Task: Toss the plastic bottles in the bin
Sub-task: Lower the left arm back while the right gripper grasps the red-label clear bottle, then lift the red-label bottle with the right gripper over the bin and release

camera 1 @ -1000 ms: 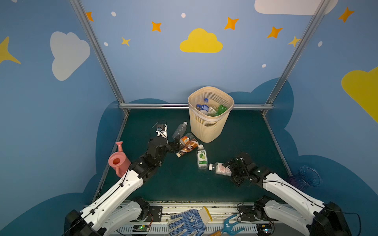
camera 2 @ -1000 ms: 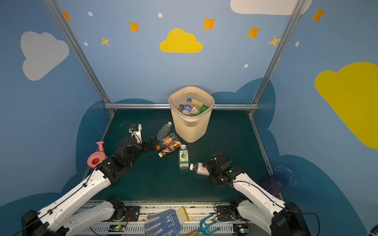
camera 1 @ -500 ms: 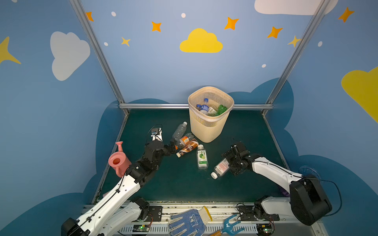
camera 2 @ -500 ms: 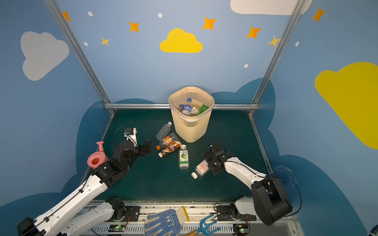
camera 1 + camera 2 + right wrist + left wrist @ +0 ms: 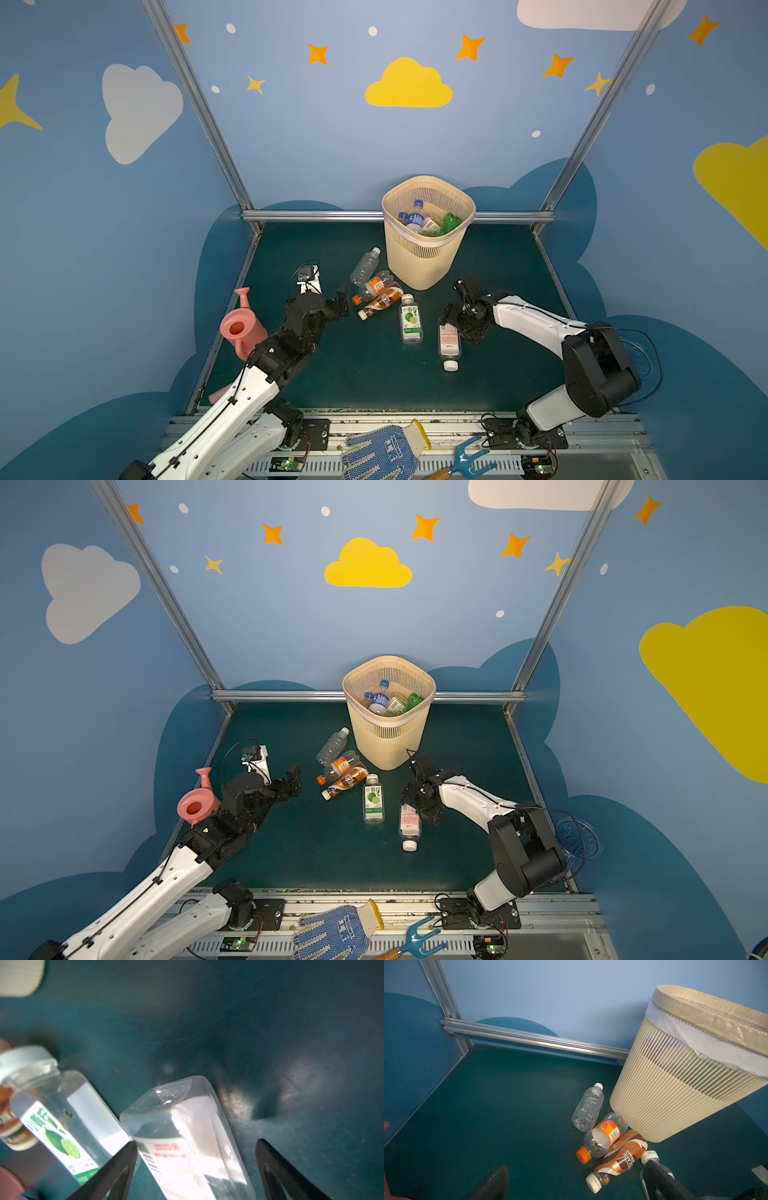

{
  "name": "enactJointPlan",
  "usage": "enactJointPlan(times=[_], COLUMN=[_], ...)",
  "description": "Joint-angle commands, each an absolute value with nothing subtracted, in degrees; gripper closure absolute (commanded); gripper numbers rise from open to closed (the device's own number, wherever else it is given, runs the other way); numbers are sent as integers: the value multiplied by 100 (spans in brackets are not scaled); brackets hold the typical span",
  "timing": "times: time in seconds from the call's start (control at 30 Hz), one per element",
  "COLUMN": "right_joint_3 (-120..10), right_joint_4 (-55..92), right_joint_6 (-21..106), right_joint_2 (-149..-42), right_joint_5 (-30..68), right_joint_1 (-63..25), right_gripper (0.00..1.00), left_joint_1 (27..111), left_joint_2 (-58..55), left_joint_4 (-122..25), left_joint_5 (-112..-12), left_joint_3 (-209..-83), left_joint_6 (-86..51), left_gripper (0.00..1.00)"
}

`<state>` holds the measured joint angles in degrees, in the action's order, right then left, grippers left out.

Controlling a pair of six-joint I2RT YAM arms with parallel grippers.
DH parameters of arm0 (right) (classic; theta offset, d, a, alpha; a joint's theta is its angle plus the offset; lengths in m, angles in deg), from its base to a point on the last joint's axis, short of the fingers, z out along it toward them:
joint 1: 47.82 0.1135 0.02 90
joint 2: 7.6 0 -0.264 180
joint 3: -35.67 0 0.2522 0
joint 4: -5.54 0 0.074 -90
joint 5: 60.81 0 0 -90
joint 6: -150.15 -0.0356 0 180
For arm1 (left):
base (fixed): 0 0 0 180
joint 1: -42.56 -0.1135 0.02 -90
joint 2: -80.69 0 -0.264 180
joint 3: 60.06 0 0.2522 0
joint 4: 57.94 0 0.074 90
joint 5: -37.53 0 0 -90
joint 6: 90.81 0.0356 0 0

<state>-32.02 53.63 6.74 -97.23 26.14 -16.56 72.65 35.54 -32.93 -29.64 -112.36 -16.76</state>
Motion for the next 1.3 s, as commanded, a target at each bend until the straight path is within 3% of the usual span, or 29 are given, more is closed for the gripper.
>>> enactJointPlan(times=[0.0, 0.2, 0.47, 0.83, 1.27], right_joint_3=[-3372, -3485, -3699, -3685, -3774], right_joint_4=[6033, 6123, 6407, 6716, 6683], right_joint_6=[1477, 1585, 1758, 2094, 2253], right_joint_2=[-9990, -10006, -9740, -10128, -10396], right_joint_5=[2866, 3111, 3383, 3505, 3046], right_joint_1=[-1438, -1326, -1328, -933, -942], right_gripper=[14, 17, 11, 12, 42], left_joint_1=[7209, 7165, 7150, 7132, 7130], left_joint_2=[3669, 3796, 3905, 4066, 4297], left_joint_4=[-3141, -3040, -3036, -2944, -2855], left_joint_5=[-2879, -2890, -2909, -2840, -2724], left_joint_3=[-11186, -11139, -10999, -10946, -10782], left_joint_6=[-1767, -1776, -1923, -1891, -1936], left_gripper=[0, 0, 0, 0, 0])
